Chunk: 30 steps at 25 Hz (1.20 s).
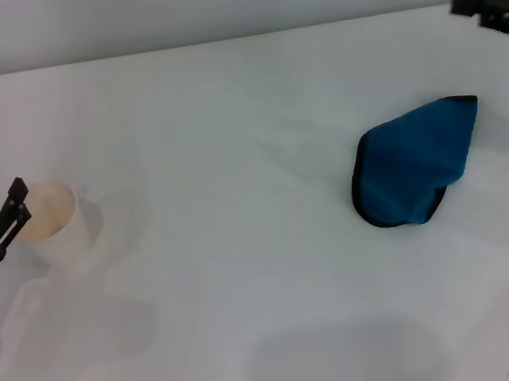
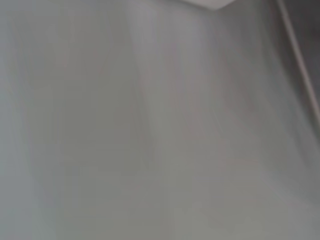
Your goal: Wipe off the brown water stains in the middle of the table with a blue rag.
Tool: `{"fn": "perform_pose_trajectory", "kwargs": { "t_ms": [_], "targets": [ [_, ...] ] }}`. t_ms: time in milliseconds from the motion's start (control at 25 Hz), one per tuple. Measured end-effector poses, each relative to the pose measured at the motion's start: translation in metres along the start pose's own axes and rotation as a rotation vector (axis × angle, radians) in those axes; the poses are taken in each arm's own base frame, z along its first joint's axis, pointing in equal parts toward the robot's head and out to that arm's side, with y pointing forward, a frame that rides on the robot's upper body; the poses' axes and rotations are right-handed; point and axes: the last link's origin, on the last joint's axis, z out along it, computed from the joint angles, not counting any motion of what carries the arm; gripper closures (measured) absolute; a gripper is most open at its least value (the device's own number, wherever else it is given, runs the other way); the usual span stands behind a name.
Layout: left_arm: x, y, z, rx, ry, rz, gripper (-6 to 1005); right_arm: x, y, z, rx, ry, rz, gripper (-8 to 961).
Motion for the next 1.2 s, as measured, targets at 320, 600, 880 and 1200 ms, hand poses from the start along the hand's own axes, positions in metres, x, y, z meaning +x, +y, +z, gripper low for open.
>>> {"fn": "perform_pose_trajectory", "kwargs": {
  "t_ms": [320,600,880,1200],
  "targets": [
    [0.001,0.000,0.003,-0.004,0.004,0.003,112,0.037,-0.014,-0.033,0.190,-0.185,-0.124,518],
    [0.003,0.000,0.004,-0.006,0.008,0.005,112,0.073,-0.010,-0.040,0.376,-0.301,-0.284,517],
    [0.005,0.001,0.009,-0.012,0.018,0.003,111,0.095,-0.005,-0.046,0.590,-0.360,-0.379,517],
    [0.004,-0.002,0.010,0.024,0.016,-0.018,111,0.127,-0.024,-0.056,0.841,-0.250,-0.246,517]
  ]
}}
